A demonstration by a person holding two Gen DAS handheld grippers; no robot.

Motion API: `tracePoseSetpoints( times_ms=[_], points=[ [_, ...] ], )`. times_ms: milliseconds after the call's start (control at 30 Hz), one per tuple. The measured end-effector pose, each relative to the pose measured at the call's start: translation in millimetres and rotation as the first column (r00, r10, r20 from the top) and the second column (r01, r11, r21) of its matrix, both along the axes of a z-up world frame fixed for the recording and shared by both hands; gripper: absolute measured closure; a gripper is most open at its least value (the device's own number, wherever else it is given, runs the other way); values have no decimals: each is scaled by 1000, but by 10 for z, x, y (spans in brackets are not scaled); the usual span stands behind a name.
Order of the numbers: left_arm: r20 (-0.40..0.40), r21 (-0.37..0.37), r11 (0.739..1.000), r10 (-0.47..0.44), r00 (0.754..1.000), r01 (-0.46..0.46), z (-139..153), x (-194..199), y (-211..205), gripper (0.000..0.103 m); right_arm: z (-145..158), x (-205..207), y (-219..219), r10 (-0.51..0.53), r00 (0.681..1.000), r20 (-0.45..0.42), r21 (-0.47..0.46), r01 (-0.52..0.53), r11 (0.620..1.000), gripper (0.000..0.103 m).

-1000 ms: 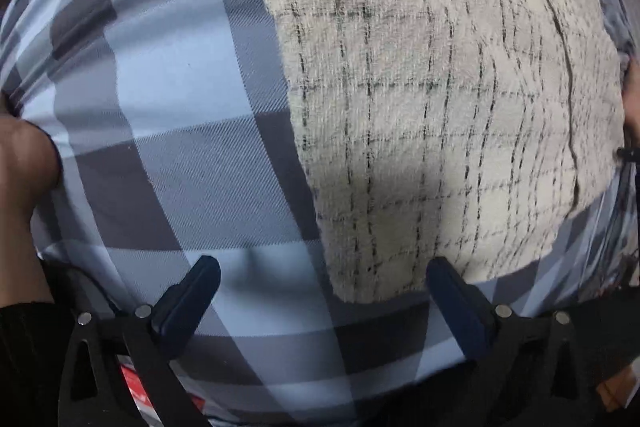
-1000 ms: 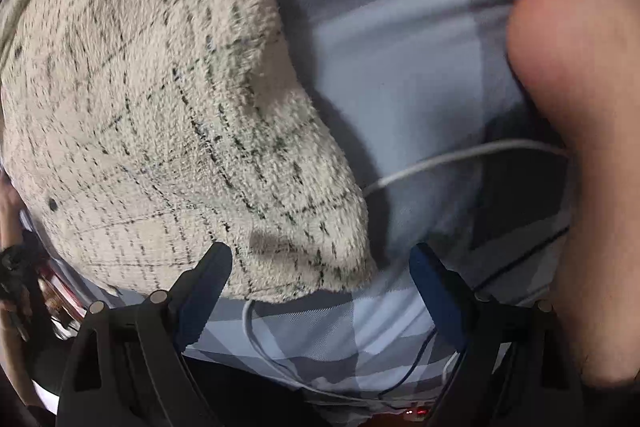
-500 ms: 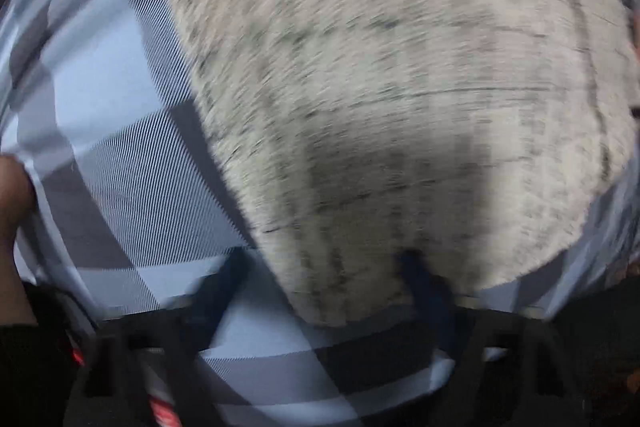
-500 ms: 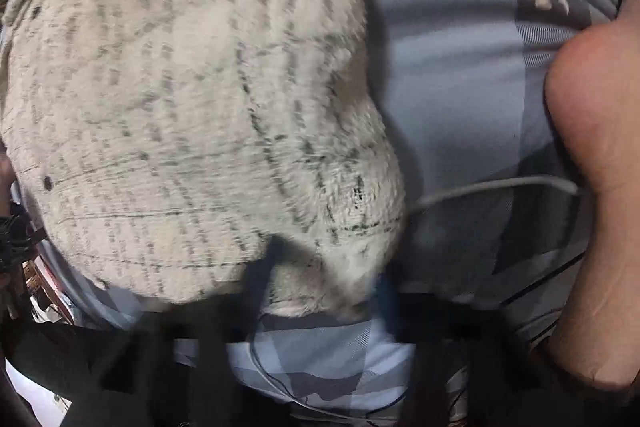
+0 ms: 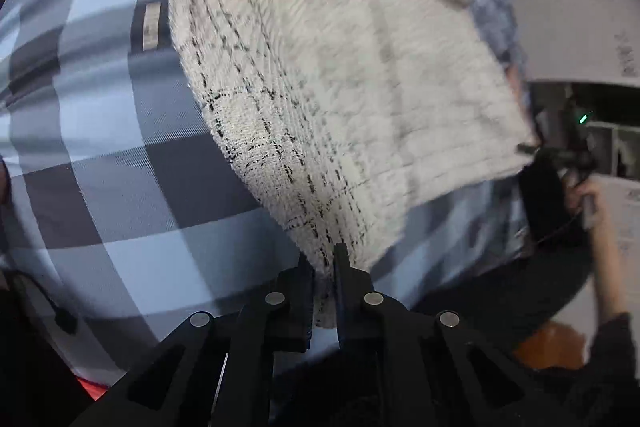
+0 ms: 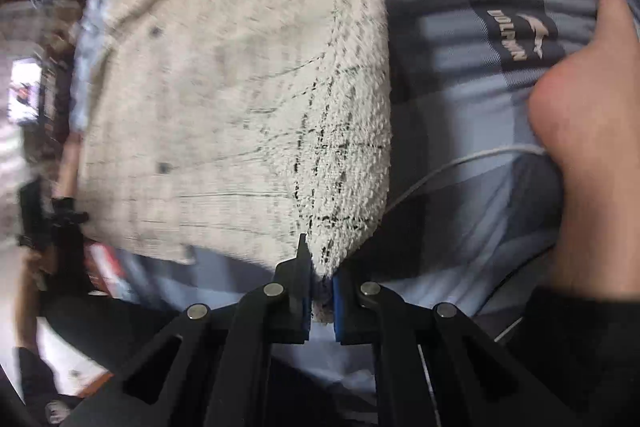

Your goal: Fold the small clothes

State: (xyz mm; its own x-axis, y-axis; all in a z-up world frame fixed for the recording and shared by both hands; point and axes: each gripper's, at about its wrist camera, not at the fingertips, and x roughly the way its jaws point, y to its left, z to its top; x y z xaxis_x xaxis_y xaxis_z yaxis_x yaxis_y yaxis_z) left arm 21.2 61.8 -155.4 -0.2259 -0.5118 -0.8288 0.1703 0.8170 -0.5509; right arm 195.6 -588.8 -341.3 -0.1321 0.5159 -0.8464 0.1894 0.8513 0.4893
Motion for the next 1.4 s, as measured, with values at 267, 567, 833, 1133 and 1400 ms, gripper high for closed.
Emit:
tracePoseSetpoints(
  times_ms=[267,567,833,1133,1400],
  points=[
    [156,-154,975,183,971,-159,938,2,195,103,603,121,-135,-234,954,188,243,185,952,99],
    [118,264,964,-68,991,34,296,-273,13,102,540,-50,-192,-131,979,156,73,120,990,99],
    [50,316,949,-6,999,-10,-24,-282,332,101,1082,-89,-477,-74,985,156,52,67,996,99],
    [-183,-178,921,314,932,-345,-27,-102,813,99,1076,-80,-627,-46,992,116,55,40,998,99],
    [337,222,971,5,942,-85,330,-171,386,0,1025,-40,-545,-27,995,97,67,21,998,99]
  ],
)
